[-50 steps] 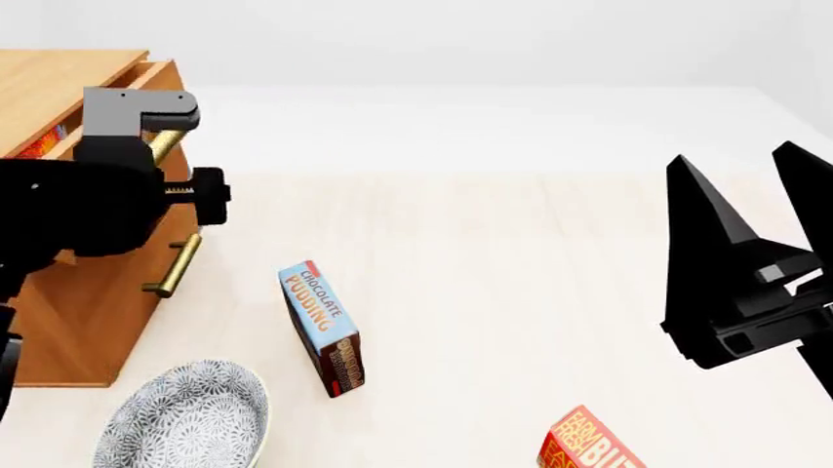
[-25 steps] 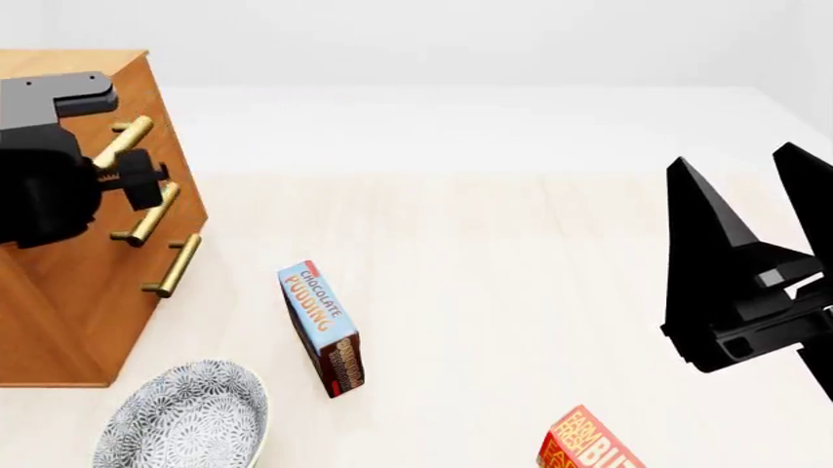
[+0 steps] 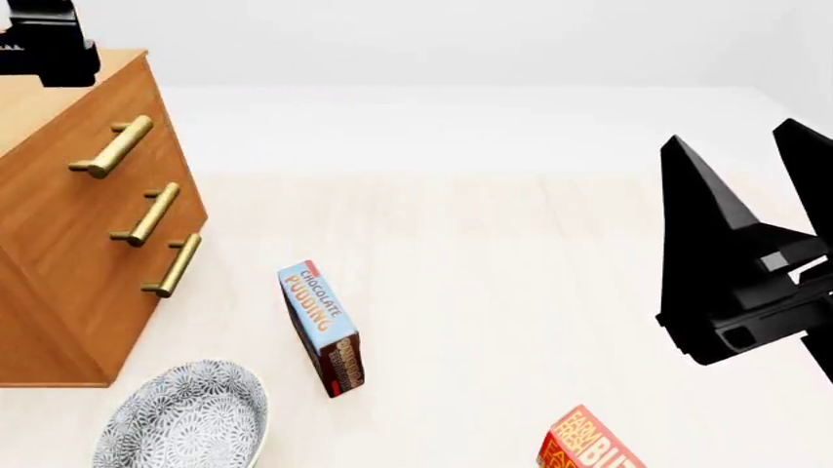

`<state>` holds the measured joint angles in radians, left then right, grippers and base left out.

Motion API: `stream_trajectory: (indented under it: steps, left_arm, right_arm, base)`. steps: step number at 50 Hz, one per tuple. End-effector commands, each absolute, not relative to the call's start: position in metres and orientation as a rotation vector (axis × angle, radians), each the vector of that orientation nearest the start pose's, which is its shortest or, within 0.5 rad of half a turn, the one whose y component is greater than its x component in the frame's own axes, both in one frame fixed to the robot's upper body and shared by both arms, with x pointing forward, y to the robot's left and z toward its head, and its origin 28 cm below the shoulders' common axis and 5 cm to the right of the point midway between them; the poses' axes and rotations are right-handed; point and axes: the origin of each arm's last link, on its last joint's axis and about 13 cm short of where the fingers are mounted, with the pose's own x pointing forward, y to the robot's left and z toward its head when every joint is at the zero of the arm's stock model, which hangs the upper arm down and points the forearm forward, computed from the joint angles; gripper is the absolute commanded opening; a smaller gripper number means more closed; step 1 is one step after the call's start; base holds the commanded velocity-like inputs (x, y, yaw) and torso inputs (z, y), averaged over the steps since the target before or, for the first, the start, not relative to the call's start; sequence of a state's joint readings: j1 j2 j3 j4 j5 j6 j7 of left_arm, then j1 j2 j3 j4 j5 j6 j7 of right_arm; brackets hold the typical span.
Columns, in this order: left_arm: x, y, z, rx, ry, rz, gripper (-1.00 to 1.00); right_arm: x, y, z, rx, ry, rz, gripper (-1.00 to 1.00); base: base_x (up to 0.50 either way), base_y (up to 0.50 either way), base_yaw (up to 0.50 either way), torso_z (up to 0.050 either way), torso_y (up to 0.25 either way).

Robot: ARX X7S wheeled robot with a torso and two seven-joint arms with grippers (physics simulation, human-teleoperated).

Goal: Put the butter at the front in the top drawer of the cabinet and close it.

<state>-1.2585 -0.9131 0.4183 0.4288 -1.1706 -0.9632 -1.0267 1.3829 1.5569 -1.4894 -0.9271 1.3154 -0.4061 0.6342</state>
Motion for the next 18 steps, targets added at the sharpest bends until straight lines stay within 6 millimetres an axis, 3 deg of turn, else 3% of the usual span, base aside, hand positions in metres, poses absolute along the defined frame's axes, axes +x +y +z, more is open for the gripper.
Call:
stream_trajectory:
  steps: [1, 7, 18]
  left_arm:
    - [0.217, 0.271, 0.312, 0.309, -0.607, 0.313, 1.0]
    - [0.219, 0.271, 0.298, 0.202, -0.87, 0.313, 1.0]
    - [0.218, 0.272, 0.275, 0.328, -1.121, 0.405, 1.0]
  right_arm:
    - [0.141, -0.159, 0.272, 0.13, -0.359, 0.362, 1.0]
    - [0.141, -0.159, 0.272, 0.128, -0.365, 0.365, 1.0]
    - [0.135, -0.159, 0.272, 0.124, -0.385, 0.362, 1.0]
  base:
    - [0.0, 0.0, 0.0, 0.0, 0.0]
    - [0.0, 0.0, 0.0, 0.0, 0.0]
    - [0.0, 0.0, 0.0, 0.0, 0.0]
